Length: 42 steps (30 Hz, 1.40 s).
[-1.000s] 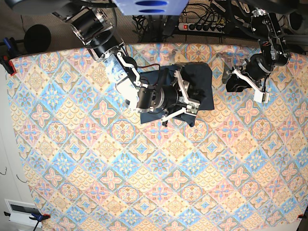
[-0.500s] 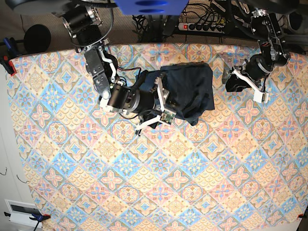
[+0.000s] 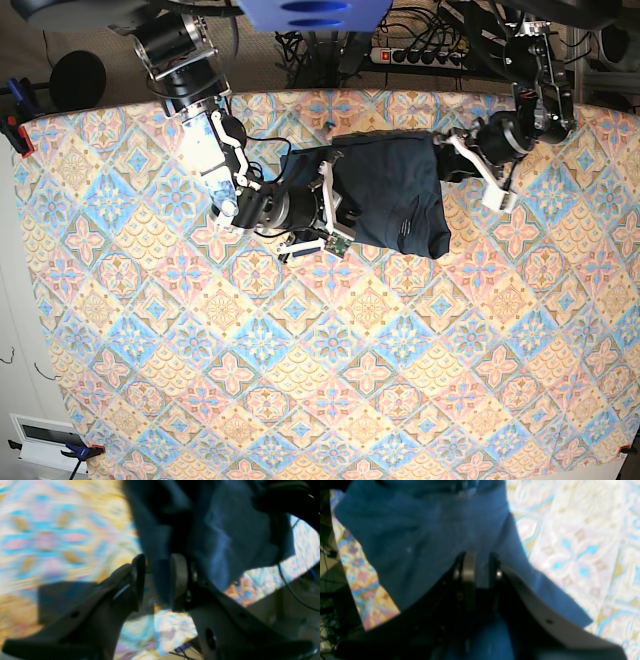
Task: Layout the t-shirt on the table in an organized manner, then fold the t-shirt properly
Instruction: 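Grasp the other strip end with the left gripper and fold it over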
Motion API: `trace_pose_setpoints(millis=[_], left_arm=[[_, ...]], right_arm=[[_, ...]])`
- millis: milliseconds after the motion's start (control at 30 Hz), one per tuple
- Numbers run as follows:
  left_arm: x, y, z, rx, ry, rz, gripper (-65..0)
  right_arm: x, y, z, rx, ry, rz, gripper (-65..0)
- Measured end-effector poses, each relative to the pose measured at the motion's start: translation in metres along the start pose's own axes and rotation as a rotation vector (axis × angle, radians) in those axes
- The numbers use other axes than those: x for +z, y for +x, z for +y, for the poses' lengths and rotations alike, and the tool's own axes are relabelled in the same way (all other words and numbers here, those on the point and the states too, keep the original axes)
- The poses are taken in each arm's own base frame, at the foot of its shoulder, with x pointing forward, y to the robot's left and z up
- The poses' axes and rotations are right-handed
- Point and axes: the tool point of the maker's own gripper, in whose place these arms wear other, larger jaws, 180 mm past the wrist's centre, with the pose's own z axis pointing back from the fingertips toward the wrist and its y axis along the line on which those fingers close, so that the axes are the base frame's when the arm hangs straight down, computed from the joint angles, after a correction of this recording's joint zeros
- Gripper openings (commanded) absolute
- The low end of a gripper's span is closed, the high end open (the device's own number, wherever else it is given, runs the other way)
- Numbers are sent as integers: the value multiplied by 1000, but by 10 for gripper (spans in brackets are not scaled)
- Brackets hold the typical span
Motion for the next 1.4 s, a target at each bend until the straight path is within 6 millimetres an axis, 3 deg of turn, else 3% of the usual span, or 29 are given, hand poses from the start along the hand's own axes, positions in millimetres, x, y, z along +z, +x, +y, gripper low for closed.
trace_pose_setpoints(millis=[200, 333, 467, 600, 700, 767, 867, 1133, 1400], left_arm=[[14, 23, -64, -172, -108, -69, -483], [13, 16, -71, -159, -138, -51, -483], [25, 21, -89, -159, -266, -110, -483], [41, 29, -72, -125, -238, -140, -465], [43, 32, -75, -113, -265, -140, -350], [45, 31, -69, -109, -243, -136, -248], [42, 32, -60, -92, -229, -138, -150], [20, 20, -26, -11, -157, -101, -234], [5, 11, -14, 70, -152, -86, -240]], right_arm=[[1, 3, -2, 4, -3, -8, -568], [1, 1, -3, 5, -6, -3, -568], [1, 2, -2, 3, -3, -7, -568], [4, -5, -7, 6, -17, 12, -568], [4, -2, -6, 4, -13, 1, -568], [4, -2, -6, 5, -12, 2, -568], [4, -4, -7, 7, -15, 11, -568], [4, -3, -7, 4, -15, 5, -568], [4, -5, -8, -1, -15, 9, -568]])
